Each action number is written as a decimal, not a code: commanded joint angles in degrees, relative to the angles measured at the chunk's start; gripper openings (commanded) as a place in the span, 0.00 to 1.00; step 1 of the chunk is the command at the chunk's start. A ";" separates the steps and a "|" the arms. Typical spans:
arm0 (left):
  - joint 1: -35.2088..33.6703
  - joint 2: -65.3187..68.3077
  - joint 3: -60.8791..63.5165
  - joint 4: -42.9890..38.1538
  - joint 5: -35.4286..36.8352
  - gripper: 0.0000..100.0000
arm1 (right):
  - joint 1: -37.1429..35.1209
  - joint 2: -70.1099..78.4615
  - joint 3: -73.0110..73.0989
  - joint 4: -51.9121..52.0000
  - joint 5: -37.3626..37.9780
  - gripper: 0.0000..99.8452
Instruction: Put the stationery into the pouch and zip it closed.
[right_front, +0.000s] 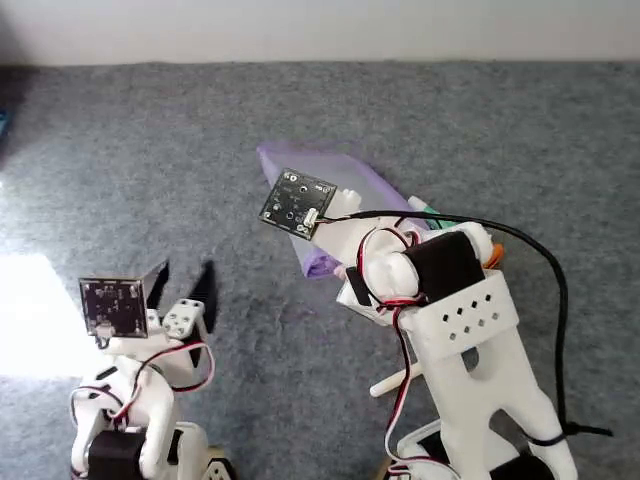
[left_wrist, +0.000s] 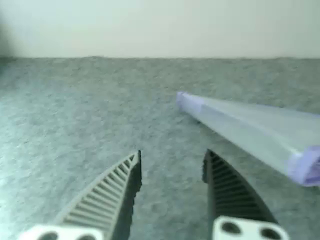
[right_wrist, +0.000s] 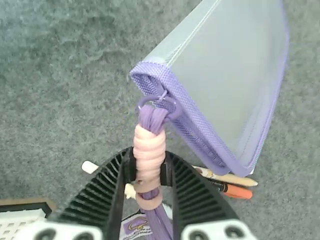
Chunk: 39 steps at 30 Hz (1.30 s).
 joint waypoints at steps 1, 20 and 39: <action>5.27 5.98 -8.13 1.05 8.26 0.24 | -2.95 -1.54 -5.19 1.63 -0.70 0.01; 23.21 22.42 -13.85 4.66 11.96 0.25 | -5.14 -1.54 -5.80 4.79 -0.70 0.01; 18.73 22.51 -3.30 -7.91 7.65 0.24 | -6.29 -1.98 -5.71 6.37 -0.70 0.01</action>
